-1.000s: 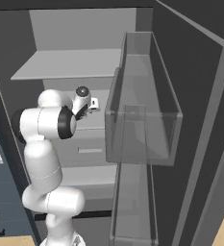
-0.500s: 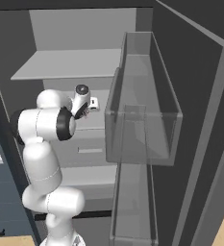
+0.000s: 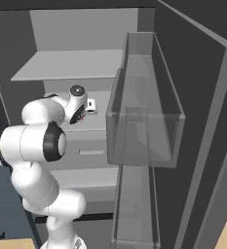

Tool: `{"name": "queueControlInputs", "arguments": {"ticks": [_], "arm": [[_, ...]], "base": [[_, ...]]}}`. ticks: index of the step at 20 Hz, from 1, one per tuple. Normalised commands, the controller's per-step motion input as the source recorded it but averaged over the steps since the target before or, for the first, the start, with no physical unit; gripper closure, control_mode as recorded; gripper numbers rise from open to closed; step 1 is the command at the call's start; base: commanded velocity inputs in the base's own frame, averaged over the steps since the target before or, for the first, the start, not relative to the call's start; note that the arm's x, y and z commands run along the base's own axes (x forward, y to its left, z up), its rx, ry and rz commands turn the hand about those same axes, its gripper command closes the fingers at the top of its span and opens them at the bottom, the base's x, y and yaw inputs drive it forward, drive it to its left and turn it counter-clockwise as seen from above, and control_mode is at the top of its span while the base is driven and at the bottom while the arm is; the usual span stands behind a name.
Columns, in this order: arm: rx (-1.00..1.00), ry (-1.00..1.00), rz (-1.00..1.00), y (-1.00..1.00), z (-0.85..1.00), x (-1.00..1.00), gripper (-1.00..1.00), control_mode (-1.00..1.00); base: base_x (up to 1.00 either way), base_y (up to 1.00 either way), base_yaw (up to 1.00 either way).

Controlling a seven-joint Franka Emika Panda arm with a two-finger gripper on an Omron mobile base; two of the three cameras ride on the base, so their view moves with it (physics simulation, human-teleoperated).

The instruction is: Place one potato and one steak in each tupperware on the nearby counter, to pack two identical lunches.

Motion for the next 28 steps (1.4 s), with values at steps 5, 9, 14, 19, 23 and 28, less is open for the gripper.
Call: {"name": "queueControlInputs", "arguments": {"ticks": [5, 9, 14, 19, 23, 28], "arm": [[0.0, -0.06, -0.02, -0.08, 0.8, -1.0, 1.0, -1.0], [0.0, 0.0, -0.05, -0.11, 1.0, -0.95, 1.0, -1.0], [0.0, 0.13, -0.07, -0.08, 1.0, -0.98, 1.0, -1.0], [0.0, 0.37, -0.1, -0.08, 0.92, -0.98, 1.0, -1.0], [0.01, 0.12, -0.06, -0.16, 0.22, -1.0, 1.0, -1.0], [0.01, -0.03, 0.0, -0.02, 0.0, -1.0, 1.0, -1.0]], "base": [[0.0, 0.0, 0.0], [0.0, 0.0, 0.0], [0.0, 0.0, 0.0], [0.0, 0.0, 0.0], [0.0, 0.0, 0.0], [0.0, 0.0, 0.0]]}}
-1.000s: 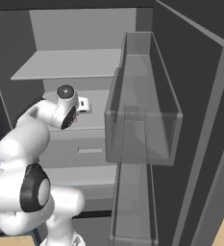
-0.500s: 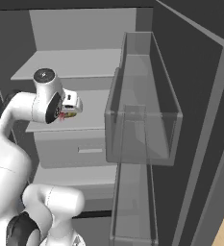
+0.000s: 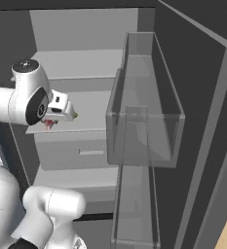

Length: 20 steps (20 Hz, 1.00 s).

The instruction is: Place one potato and one steak in each tupperware on the nearby counter, to pack two identical lunches.

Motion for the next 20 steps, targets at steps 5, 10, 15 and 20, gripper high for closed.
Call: {"name": "queueControlInputs", "arguments": {"ticks": [5, 10, 15, 20], "arm": [[0.0, -0.01, 0.0, 0.0, 0.0, -0.79, 1.0, -1.0], [0.0, 0.0, 0.0, 0.0, 0.0, -0.28, 1.0, 1.0], [0.0, 0.0, 0.0, 0.0, 0.0, 0.0, 1.0, 1.0], [0.0, 0.0, 0.0, 0.0, 0.0, 0.0, 1.0, 1.0]], "base": [[0.0, 0.0, 0.0], [-0.51, 0.1, 0.0], [-0.58, 0.74, 0.0], [-0.26, 1.0, 0.0]]}}
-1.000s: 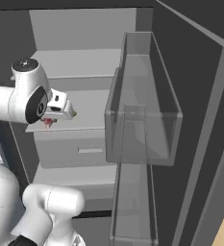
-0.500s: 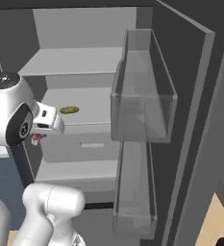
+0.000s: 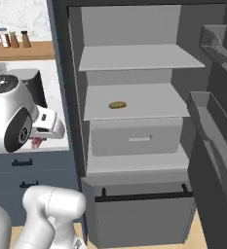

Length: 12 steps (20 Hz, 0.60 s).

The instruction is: Place one potato and one steak in each tupperware on the nearby counter, to pack two identical lunches.

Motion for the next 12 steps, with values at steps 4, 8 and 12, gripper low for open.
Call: {"name": "queueControlInputs", "arguments": {"ticks": [4, 8, 12], "arm": [[0.0, 0.0, 0.0, 0.0, 0.0, 0.0, 1.0, 1.0], [0.0, 0.0, 0.0, 0.0, 0.0, 0.0, 1.0, 1.0], [0.0, 0.0, 0.0, 0.0, 0.0, 0.0, 1.0, 1.0]], "base": [[-0.19, 1.0, 0.0], [-0.23, 1.0, 0.0], [-0.19, 1.0, 0.0]]}}
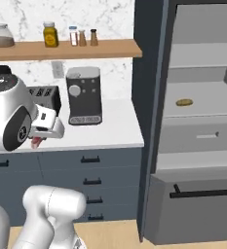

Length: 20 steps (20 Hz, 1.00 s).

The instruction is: Place one potato and one steak in each tupperware on the nearby counter, to pack two identical lunches.

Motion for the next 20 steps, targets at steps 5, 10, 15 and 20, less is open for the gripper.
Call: {"name": "queueControlInputs", "arguments": {"ticks": [5, 10, 15, 20], "arm": [[0.0, 0.0, 0.0, 0.0, 0.0, 0.0, 1.0, 1.0], [0.0, 0.0, 0.0, 0.0, 0.0, 0.0, 1.0, 1.0], [0.0, 0.0, 0.0, 0.0, 0.0, 0.0, 1.0, 1.0], [0.0, 0.0, 0.0, 0.0, 0.0, 0.0, 1.0, 1.0]], "base": [[-0.01, 1.0, 0.0], [0.0, 1.0, 0.0], [0.16, 1.0, -0.03], [0.55, 0.98, -0.03]]}}
